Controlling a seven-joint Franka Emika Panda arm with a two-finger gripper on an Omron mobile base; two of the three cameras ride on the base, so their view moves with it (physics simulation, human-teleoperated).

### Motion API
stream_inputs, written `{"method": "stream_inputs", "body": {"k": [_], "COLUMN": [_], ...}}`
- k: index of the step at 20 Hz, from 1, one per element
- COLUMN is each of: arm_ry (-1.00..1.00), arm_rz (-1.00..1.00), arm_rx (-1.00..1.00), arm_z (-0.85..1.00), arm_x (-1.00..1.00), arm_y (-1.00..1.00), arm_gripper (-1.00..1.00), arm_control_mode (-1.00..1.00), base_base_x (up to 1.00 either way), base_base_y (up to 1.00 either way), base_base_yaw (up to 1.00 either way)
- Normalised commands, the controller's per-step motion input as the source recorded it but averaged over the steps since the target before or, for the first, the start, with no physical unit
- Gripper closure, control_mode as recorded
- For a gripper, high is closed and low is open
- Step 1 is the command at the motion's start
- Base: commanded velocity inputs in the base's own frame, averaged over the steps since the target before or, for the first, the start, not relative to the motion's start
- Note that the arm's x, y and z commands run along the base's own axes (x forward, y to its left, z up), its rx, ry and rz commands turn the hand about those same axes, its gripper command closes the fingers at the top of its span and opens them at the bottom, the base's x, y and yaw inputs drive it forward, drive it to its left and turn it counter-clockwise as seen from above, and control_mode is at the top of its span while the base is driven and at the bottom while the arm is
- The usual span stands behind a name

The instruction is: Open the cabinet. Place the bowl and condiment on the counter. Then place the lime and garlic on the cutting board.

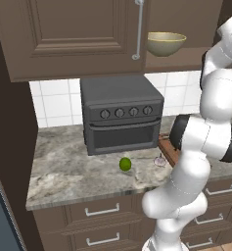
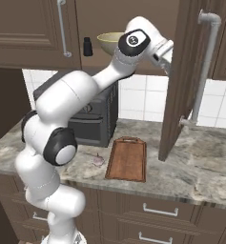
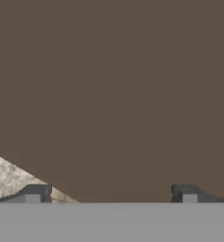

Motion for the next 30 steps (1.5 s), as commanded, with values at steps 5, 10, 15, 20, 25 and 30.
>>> {"method": "stream_inputs", "body": {"k": [5, 10, 15, 20, 25, 30], "arm_ry": [-0.20, -0.24, -0.26, -0.24, -0.22, -0.15], "arm_rz": [0.07, 0.18, 0.19, 0.19, 0.15, 0.11], "arm_rx": [0.14, 0.17, 0.18, 0.14, 0.11, 0.04], "arm_z": [0.00, 0.00, 0.00, -0.03, -0.07, -0.07], "arm_x": [-0.03, -0.19, -0.19, -0.30, -0.29, -0.52], "arm_y": [-0.40, -0.22, -0.12, 0.24, 0.54, 0.66], "arm_gripper": [-1.00, -1.00, -1.00, -1.00, -1.00, -1.00], "arm_control_mode": [-1.00, -1.00, -1.00, -1.00, -1.00, -1.00], "base_base_x": [0.00, 0.00, 0.00, 0.00, 0.00, 0.00], "base_base_y": [0.00, 0.00, 0.00, 0.00, 0.00, 0.00], "base_base_yaw": [0.00, 0.00, 0.00, 0.00, 0.00, 0.00]}}
